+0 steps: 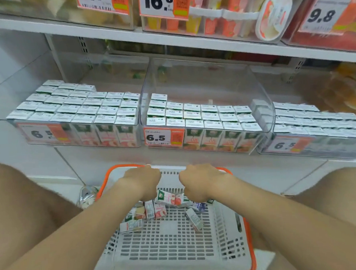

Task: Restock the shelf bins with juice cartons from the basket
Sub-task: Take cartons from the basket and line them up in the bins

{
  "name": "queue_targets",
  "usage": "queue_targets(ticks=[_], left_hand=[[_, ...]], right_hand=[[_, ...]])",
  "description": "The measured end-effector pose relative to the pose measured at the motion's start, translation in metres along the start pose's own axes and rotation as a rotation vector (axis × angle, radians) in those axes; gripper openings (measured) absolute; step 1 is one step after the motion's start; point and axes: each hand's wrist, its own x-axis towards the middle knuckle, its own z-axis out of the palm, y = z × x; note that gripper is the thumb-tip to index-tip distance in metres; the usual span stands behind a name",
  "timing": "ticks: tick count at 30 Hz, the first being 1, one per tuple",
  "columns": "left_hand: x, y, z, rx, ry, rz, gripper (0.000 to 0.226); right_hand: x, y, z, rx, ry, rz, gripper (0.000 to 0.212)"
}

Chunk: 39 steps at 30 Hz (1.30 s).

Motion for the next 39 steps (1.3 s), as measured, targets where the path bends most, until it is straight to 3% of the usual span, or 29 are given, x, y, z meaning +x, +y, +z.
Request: queue_targets(ticks=[3,8,13,19,26,32,39], left_hand=[[0.021,-0.003,0.029,0.019,-0.007,-0.021,0.014],[0.054,-0.002,0.089,-0.031,-0.007,-0.07,0.04],[0.083,0.009,0.131,-0.143,-0.026,-0.086,0.045],[0.12,0.015,0.161,-0.578,0.046,-0.2,0.06],[0.15,0.013,0.187,-0.934,0.095,-0.305,0.021],[0.162,0.015,0.191,-1.057,0.126,-0.399,0.026],[0.163,0.019,0.195,-1.058,0.145,-0.447,0.027]], right_hand=[[0.024,0.02,0.031,0.071,-0.098,0.049,0.03],[0.062,0.063,0.09,0.314,-0.127,0.204,0.015],[0.08,0.09,0.147,0.562,-0.087,0.393,0.047],[0.095,0.095,0.197,0.55,-0.154,0.404,0.064],[0.107,0.08,0.238,0.433,-0.072,0.45,0.071],[0.113,0.063,0.254,0.146,0.01,0.49,0.062],[0.106,0.069,0.254,0.495,0.028,0.449,0.055]])
